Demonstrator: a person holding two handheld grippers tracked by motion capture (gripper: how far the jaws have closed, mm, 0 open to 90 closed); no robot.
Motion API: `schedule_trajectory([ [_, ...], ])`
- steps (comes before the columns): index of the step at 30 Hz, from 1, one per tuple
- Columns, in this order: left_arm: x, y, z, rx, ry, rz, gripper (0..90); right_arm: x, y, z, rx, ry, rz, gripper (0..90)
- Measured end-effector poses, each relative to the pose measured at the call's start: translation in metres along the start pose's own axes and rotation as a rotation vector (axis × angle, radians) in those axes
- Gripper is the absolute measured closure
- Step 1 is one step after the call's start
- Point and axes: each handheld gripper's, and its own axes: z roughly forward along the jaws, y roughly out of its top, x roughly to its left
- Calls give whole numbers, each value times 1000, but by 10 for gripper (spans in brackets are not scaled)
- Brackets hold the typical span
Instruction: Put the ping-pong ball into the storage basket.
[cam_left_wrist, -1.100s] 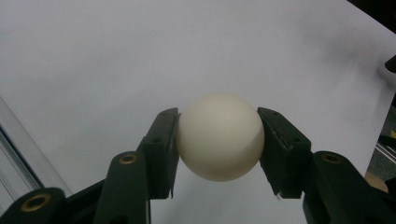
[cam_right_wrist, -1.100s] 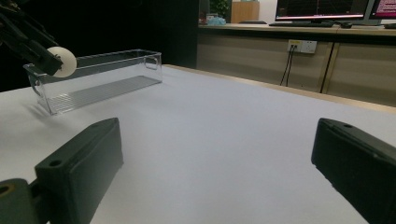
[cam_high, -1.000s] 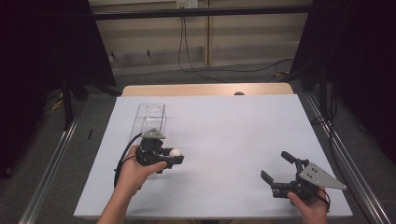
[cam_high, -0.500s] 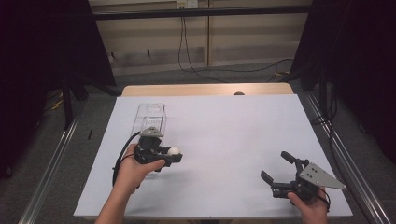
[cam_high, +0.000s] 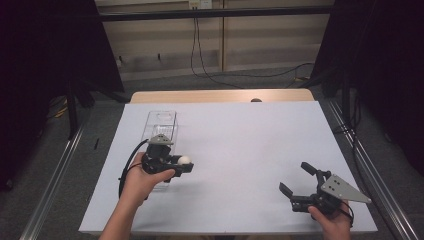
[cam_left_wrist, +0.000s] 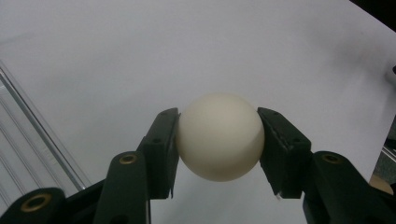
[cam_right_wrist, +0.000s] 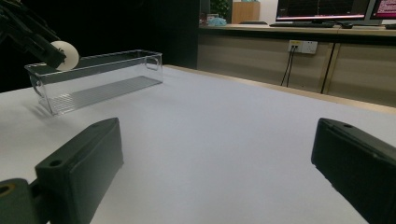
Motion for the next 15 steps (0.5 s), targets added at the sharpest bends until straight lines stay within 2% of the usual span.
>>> schedule_trajectory([
  [15,4,3,-6,-5,11,-4,511,0,0,0,-1,-1,1,17],
])
